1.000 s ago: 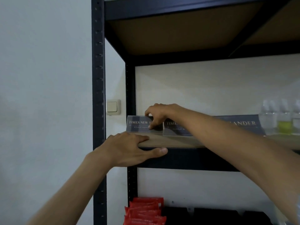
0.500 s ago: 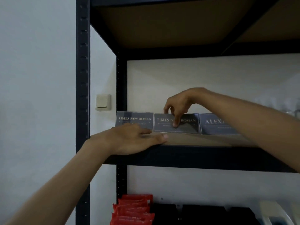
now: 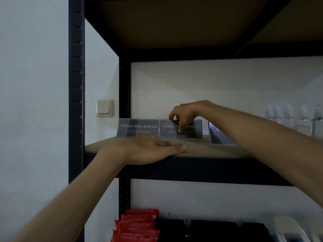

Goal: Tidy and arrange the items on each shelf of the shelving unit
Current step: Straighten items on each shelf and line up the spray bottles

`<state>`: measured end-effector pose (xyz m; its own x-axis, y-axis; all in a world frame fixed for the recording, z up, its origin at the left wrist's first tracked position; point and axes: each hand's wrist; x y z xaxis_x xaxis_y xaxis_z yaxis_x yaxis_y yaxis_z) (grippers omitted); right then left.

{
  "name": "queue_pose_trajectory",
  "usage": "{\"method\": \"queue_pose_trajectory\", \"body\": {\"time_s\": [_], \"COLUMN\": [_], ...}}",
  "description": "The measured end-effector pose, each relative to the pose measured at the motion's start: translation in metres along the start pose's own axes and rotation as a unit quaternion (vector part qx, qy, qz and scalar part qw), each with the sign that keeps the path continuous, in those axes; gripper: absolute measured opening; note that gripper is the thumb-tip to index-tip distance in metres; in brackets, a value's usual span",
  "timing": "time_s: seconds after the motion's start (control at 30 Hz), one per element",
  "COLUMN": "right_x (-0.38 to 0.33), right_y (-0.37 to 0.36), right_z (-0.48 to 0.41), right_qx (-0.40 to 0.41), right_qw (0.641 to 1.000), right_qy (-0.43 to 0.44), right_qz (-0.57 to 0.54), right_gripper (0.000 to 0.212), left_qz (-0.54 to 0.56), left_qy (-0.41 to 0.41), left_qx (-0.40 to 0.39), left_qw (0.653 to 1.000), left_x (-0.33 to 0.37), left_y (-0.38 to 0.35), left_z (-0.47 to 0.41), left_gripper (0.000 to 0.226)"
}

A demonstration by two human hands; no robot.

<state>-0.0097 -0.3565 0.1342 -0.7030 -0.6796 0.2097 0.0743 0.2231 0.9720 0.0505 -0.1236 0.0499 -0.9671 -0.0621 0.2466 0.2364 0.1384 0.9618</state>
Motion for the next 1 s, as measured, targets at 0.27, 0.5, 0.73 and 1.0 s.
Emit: {"method": "queue_pose_trajectory", "body": {"time_s": [0.27,0.5,0.73,1.0], "right_x": [0.023,0.067,0.082,0.085], "right_y": [0.016,0.027,0.003,-0.007], "right_z": [0.051,0.116,0.107,0.077], "right_qx": [0.06,-0.103,-0.078,-0.054], "right_qw": [0.995,0.994,0.995,0.995], "right_qy": [0.031,-0.033,-0.061,-0.084], "right_qz": [-0.068,-0.007,0.032,0.021], "right_gripper": [0.06,0.078,0.075,0.083], "left_qz": [0.0,-0.04,-0.072,-0.06], "left_qy": [-0.033,-0.084,-0.082,-0.058], "left_qx": [0.03,0.049,0.048,0.04], "left_qw": [0.999,0.994,0.993,0.996], "left_x": [-0.004,0.029,0.045,0.046], "left_y": [-0.005,-0.016,-0.027,-0.026], "left_z": [-0.007,-0.011,-0.012,-0.01], "left_gripper": [0.111,0.102,0.104,0.102]}}
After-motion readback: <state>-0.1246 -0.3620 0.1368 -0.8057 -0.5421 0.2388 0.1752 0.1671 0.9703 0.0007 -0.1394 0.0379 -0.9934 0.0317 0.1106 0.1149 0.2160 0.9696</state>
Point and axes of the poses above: each hand's wrist, its own z-axis away from the middle knuckle, its own y-axis out of the back of the hand, x = y × z, and after that the axes turned 6 degrees about -y, right-handed
